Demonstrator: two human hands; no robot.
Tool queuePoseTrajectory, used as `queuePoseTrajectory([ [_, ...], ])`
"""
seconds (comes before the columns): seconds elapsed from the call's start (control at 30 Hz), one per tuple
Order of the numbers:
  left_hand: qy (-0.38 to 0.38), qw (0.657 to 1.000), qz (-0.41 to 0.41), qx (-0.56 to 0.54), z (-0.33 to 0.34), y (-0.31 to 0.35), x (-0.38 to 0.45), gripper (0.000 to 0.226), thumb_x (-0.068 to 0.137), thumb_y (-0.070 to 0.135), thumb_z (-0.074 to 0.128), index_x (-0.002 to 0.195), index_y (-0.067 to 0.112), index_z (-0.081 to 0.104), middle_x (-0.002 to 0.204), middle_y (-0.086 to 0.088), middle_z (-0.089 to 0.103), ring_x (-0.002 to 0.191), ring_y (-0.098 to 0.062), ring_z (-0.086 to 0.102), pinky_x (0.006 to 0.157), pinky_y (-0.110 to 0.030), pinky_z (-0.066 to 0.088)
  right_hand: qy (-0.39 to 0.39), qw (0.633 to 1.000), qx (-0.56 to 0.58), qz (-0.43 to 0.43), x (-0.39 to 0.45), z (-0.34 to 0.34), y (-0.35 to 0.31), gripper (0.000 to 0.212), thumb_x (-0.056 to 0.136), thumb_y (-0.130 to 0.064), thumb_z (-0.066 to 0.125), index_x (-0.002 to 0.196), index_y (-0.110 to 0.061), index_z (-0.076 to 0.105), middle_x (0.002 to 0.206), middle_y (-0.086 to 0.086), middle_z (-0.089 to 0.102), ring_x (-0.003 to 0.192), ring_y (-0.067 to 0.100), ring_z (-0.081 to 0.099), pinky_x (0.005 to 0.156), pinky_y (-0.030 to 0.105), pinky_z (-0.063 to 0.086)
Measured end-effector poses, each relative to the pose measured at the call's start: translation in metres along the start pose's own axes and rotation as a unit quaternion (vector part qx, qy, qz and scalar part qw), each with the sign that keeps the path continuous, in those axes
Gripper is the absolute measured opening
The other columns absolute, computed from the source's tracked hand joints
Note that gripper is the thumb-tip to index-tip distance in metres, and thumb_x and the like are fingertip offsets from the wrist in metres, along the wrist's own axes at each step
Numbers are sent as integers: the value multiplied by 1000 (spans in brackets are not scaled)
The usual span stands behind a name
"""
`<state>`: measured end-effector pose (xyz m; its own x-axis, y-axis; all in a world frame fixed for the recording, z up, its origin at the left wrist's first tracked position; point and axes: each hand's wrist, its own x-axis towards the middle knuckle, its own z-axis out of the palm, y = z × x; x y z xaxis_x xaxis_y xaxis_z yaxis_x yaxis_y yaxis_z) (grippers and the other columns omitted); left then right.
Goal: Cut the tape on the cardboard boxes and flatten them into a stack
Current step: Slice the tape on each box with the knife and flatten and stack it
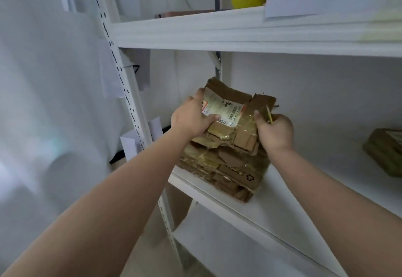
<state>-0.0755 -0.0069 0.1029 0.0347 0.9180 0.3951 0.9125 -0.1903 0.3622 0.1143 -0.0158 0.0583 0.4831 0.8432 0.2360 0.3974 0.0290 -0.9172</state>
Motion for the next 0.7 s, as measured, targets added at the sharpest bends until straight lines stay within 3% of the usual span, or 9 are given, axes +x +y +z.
queuePoseTrajectory([
  [0.1,-21,999,18,-24,0,-21,28,79,83,52,66,146,26,25,124,-9,53,107,-32,59,83,-43,50,22,999,-42,3,4,20,-13,39,91,-51,51,82,-14,58,74,4,60,70,25,58,67,32,46],
  [0.2,-45,998,31,-34,17,-36,45,79,84,52,64,147,27,24,127,-9,52,110,-33,58,84,-44,49,18,995,-100,26,7,32,-7,42,93,-53,45,74,-16,54,69,4,58,65,23,57,59,30,40],
  [0.3,-97,993,32,-55,49,-52,50,81,84,52,64,148,26,22,130,-9,51,115,-32,55,89,-42,47,0,988,-141,63,12,42,19,49,88,-61,45,75,-16,58,71,5,62,72,27,62,64,33,49],
  [0.4,-197,977,5,-79,86,-65,37,89,85,56,60,152,21,13,143,-9,45,126,-31,48,101,-44,43,11,980,-184,76,11,43,39,50,82,-68,46,90,-22,62,82,0,65,81,26,62,69,33,48],
  [0.5,-221,974,5,-51,112,-71,26,91,87,62,52,152,18,7,147,-12,41,128,-33,46,102,-49,42,38,972,-225,56,8,46,50,50,83,-67,46,102,-24,61,90,-1,65,88,27,61,66,30,43],
  [0.6,-222,974,1,-51,117,-74,32,92,85,65,52,152,17,9,147,-11,41,127,-33,47,100,-50,44,64,973,-214,56,8,53,58,56,84,-68,45,112,-22,61,98,3,66,94,29,61,71,32,44],
  [0.7,-234,969,7,-75,118,-76,36,92,85,58,59,151,14,13,145,-9,44,126,-31,48,101,-46,45,112,982,-135,71,12,57,61,55,88,-66,39,103,-18,61,90,3,64,89,29,60,71,33,42],
])
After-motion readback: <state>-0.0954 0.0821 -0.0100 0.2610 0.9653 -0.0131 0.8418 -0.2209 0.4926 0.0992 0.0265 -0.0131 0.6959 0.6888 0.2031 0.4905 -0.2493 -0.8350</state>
